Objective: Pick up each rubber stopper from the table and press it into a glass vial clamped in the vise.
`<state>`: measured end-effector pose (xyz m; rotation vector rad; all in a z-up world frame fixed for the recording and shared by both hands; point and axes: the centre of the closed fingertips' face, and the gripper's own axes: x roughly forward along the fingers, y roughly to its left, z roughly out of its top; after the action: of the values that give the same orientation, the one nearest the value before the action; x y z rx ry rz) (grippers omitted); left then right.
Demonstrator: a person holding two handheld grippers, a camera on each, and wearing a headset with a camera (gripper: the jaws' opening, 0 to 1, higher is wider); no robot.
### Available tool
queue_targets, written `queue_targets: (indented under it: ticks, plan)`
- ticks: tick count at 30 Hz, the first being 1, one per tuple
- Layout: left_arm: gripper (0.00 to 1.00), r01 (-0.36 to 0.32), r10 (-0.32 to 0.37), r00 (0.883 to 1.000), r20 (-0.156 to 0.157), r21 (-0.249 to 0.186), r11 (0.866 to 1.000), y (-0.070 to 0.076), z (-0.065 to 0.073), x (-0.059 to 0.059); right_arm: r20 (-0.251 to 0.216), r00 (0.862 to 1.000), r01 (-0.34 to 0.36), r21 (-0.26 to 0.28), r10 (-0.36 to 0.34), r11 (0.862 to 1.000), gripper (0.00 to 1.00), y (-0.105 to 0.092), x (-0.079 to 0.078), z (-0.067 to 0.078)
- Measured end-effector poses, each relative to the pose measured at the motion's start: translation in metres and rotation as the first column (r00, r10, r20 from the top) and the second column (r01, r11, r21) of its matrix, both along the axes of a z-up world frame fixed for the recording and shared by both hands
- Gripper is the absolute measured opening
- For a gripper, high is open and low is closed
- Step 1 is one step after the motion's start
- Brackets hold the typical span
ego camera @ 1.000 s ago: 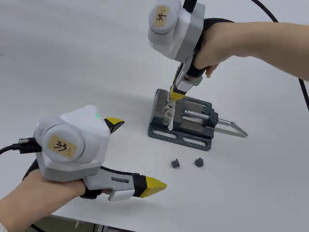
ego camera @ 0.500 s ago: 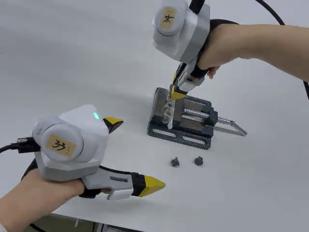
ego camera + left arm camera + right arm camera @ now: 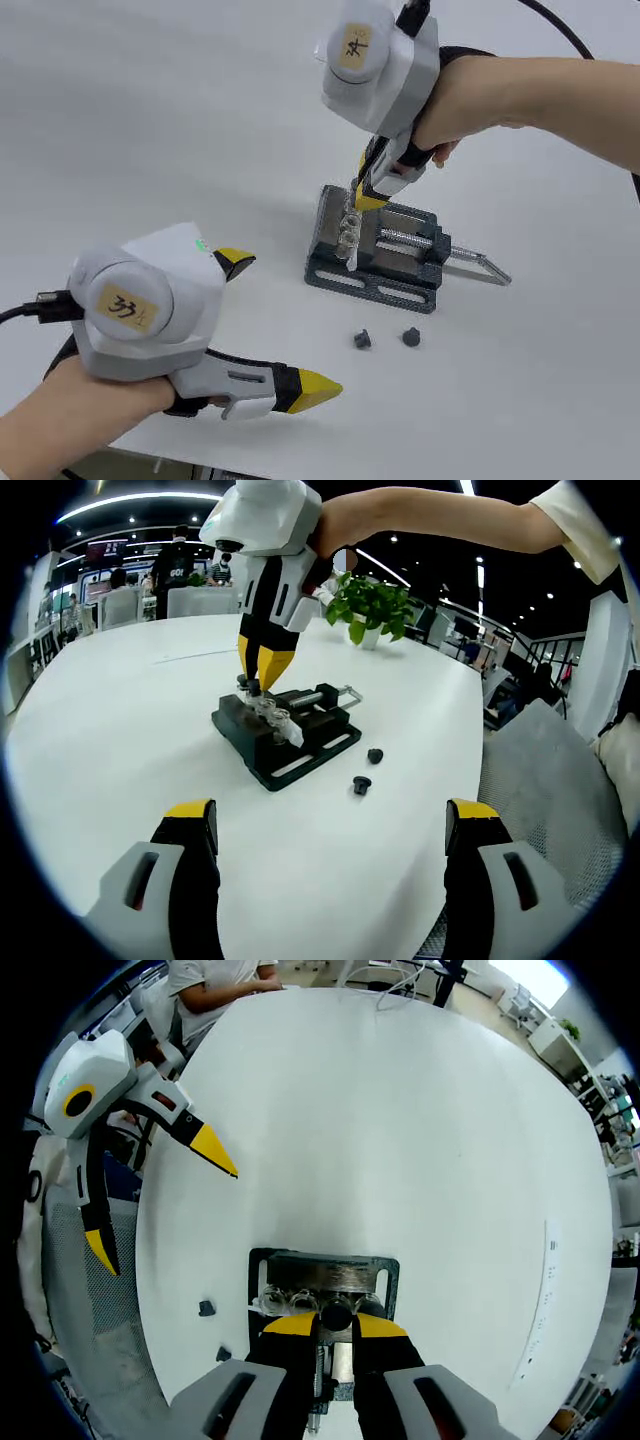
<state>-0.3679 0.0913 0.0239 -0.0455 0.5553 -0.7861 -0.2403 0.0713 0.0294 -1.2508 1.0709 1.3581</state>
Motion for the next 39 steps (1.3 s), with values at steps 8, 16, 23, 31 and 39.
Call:
queue_targets:
  ticks: [8,16,23,31,39]
  plan:
    - [0.94,0.0,0.0,1.0,0.003,-0.001,1.0,0.0,0.0,0.001,-0.015,1.0,-0.01,0.008,0.01,1.0,0.15,-0.001,-0.003,0.001]
    - [0.94,-0.003,0.003,1.0,0.013,-0.002,1.0,0.002,0.003,0.003,-0.038,0.999,0.006,0.066,-0.003,0.998,0.18,-0.002,0.001,0.015]
    - [0.94,-0.011,0.011,1.0,0.017,0.003,1.0,0.007,0.004,0.005,-0.1,0.994,-0.019,0.133,0.033,0.991,0.02,-0.001,-0.005,0.019]
    - [0.94,-0.015,0.015,1.0,0.011,0.003,1.0,0.007,0.002,0.005,-0.091,0.995,-0.032,0.145,0.046,0.989,0.06,-0.003,-0.006,0.011]
    - [0.94,-0.015,0.015,1.0,0.002,0.004,1.0,0.007,-0.002,0.004,-0.093,0.994,-0.039,0.156,0.054,0.987,0.04,0.001,-0.005,0.011]
